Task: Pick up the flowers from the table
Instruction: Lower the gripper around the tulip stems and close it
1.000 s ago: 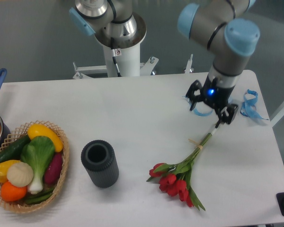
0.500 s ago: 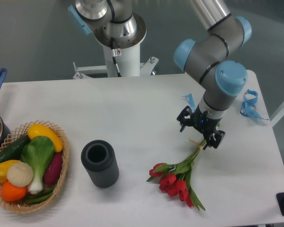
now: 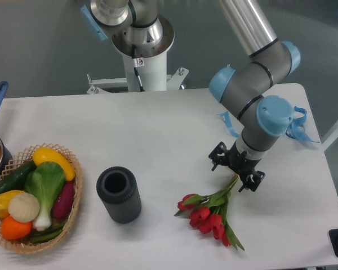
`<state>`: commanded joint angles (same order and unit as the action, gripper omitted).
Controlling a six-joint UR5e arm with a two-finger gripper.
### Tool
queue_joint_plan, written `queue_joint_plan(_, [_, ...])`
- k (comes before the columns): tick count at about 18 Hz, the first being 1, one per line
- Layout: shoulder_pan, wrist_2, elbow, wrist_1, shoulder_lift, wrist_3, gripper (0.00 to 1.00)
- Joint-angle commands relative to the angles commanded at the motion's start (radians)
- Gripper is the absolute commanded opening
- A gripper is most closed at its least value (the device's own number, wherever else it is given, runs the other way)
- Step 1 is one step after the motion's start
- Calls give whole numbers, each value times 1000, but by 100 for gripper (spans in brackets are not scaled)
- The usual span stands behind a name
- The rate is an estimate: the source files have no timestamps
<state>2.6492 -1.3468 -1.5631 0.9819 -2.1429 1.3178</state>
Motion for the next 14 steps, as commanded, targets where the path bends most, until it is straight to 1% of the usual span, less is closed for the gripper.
queue_joint_plan(2, [-3, -2, 9, -6, -14, -8, 100])
queue_joint_plan(12, [-20, -5, -2, -11, -25, -9, 100])
queue_joint_plan(13, [-20, -6, -2, -9, -25, -9, 100])
queue_joint_plan(14, [-22, -6, -3, -11, -25, -9, 95])
